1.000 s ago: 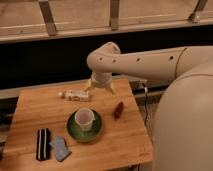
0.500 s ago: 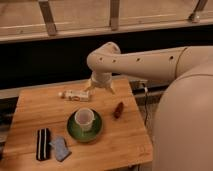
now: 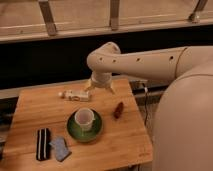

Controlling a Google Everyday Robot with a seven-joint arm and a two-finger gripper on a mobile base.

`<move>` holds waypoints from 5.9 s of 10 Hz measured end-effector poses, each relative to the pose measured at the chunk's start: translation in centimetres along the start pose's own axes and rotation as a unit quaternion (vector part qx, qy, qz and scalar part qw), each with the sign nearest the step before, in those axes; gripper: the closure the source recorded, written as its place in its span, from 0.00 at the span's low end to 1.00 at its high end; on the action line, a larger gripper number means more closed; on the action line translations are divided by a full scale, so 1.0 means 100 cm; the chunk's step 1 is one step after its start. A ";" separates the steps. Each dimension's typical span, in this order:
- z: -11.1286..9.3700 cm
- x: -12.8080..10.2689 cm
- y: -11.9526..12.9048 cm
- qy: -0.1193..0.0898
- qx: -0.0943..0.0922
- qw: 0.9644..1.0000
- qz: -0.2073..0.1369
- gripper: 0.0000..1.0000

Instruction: Place the pepper on the white sponge

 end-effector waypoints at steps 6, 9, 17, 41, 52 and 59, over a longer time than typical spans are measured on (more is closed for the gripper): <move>0.034 -0.023 -0.038 0.004 -0.007 0.999 0.048 0.20; 0.077 -0.004 -0.090 0.022 -0.018 0.992 0.126 0.20; 0.113 0.008 -0.090 0.066 -0.001 0.991 0.118 0.20; 0.095 0.007 -0.103 0.084 -0.065 0.985 0.139 1.00; 0.011 0.006 0.000 0.017 -0.136 0.990 -0.028 1.00; 0.023 0.045 0.064 0.063 -0.128 0.982 -0.120 1.00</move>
